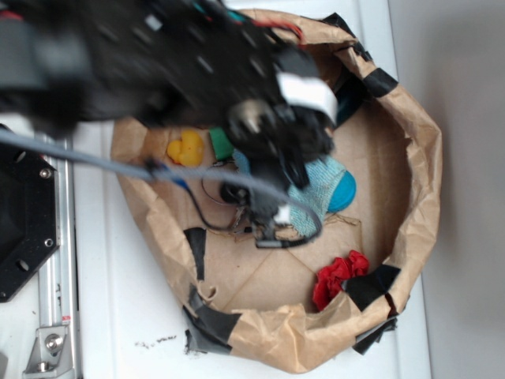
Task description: Grab the blue cloth.
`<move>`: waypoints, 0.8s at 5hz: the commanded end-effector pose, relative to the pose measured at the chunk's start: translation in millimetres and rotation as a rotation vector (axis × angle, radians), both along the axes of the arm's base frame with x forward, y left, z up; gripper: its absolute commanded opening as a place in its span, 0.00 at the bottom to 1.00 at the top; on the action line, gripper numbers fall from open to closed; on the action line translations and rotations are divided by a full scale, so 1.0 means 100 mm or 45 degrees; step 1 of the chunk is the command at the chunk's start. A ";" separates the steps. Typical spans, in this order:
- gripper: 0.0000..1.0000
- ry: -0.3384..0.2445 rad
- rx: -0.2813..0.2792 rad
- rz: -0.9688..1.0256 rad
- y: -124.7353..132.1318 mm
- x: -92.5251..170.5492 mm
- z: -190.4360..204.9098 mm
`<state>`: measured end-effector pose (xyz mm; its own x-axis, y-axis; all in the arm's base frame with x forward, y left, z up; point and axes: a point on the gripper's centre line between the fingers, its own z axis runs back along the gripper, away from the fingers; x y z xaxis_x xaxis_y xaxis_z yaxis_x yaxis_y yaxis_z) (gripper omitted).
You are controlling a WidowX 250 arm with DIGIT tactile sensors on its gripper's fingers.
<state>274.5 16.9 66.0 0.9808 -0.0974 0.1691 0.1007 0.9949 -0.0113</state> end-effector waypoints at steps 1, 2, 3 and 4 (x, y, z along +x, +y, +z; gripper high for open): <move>1.00 -0.019 -0.006 -0.075 -0.18 0.11 -0.19; 0.01 0.014 0.014 -0.032 -0.19 0.05 -0.23; 0.00 0.010 0.014 0.003 -0.16 0.02 -0.23; 0.00 -0.011 0.012 0.040 -0.10 -0.01 -0.21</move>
